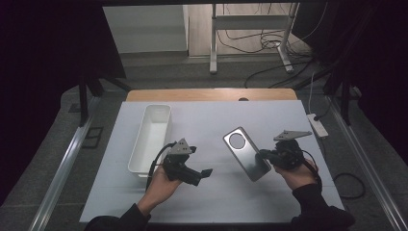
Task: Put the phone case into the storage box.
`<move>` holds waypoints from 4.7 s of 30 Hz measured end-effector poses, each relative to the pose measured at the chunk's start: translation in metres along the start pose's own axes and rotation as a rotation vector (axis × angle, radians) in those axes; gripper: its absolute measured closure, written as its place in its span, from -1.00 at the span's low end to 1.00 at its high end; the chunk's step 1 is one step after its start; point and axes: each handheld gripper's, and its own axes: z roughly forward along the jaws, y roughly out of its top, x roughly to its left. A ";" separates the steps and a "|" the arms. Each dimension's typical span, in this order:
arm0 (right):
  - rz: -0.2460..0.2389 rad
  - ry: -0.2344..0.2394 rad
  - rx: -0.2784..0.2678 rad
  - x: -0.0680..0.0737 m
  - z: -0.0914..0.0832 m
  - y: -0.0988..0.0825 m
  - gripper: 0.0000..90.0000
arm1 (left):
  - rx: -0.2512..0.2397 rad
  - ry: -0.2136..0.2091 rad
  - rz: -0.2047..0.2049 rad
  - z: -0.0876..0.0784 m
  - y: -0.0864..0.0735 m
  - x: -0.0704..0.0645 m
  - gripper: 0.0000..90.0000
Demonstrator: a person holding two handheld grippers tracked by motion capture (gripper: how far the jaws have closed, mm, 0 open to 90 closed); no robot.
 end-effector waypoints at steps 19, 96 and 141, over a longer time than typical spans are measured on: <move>-0.033 0.015 -0.013 0.027 0.011 0.008 0.97 | 0.020 -0.018 -0.030 0.015 0.010 -0.005 -1.00; -0.123 0.226 -0.095 0.063 0.026 0.008 -0.56 | 0.125 -0.250 -0.030 0.011 0.014 -0.010 0.76; -0.162 0.110 -0.167 0.069 0.005 0.005 0.79 | 0.081 -0.004 -0.055 0.007 0.009 0.000 -0.89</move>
